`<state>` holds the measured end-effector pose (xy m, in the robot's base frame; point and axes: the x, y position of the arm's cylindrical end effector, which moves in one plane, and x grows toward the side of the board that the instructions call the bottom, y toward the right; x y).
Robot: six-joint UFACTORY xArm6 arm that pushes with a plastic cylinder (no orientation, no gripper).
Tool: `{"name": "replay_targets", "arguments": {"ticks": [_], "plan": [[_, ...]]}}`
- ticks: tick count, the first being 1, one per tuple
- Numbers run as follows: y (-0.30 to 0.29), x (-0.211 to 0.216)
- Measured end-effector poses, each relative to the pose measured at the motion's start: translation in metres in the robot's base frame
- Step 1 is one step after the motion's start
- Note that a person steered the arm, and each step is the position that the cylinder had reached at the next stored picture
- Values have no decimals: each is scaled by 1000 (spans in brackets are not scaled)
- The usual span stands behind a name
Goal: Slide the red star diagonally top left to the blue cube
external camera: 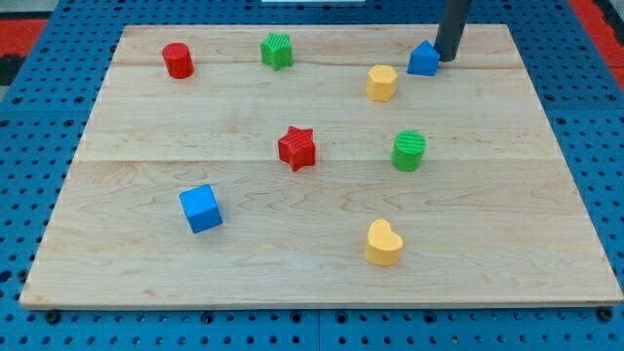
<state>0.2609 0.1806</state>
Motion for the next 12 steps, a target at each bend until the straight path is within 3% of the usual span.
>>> {"name": "replay_targets", "arguments": {"ticks": [2, 3, 4, 5, 7, 8, 10, 12], "plan": [[0, 90], [-17, 91], [-90, 102], [-125, 108], [-125, 171], [-127, 171], [-234, 171], [-269, 170]]}}
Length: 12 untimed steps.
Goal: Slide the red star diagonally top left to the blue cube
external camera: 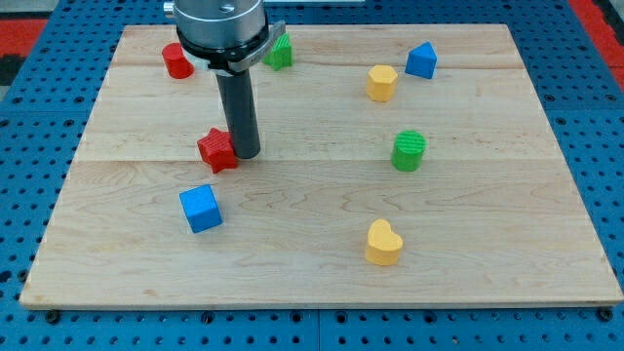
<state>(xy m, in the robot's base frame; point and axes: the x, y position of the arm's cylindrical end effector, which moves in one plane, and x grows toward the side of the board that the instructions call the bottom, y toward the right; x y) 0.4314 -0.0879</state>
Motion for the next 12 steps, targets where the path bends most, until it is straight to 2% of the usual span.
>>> {"name": "replay_targets", "arguments": {"ticks": [2, 3, 5, 7, 8, 12], "plan": [[-63, 0], [-63, 0], [-63, 47], [-80, 51], [-85, 46], [-96, -19]]}}
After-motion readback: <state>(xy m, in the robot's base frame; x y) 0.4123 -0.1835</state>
